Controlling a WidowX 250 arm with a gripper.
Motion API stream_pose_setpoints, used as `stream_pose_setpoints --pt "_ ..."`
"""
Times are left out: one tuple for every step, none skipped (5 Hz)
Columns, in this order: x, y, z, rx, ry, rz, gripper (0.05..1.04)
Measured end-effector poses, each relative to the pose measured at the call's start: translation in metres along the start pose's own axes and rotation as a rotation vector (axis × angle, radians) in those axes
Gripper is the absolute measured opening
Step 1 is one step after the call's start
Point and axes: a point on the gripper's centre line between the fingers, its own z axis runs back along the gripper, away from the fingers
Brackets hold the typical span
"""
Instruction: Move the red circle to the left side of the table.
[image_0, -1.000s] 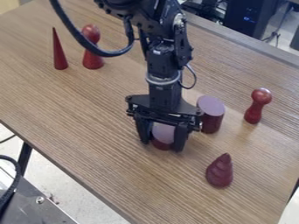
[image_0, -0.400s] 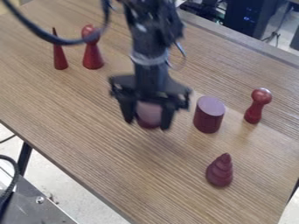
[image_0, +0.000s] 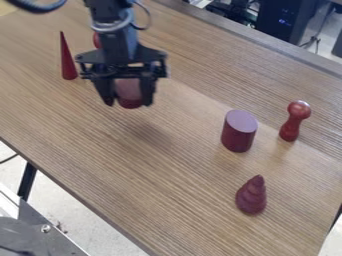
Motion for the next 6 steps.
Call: stream_pose_setpoints --pt "0.019 0.017 -0.002 -0.026 0.001 0.046 0.748" --pt "0.031 0.030 -0.006 -0.043 0.016 0.087 0.748" --pt "0.033 0.040 -0.010 -0.042 0.026 0.129 0.748" --pt "0.032 0.051 -0.018 0.014 0.040 0.265 0.748" --pt "0.030 0.056 -0.029 0.039 0.062 0.332 0.748" --pt "0.025 0.057 -0.034 0.045 0.073 0.353 0.748"
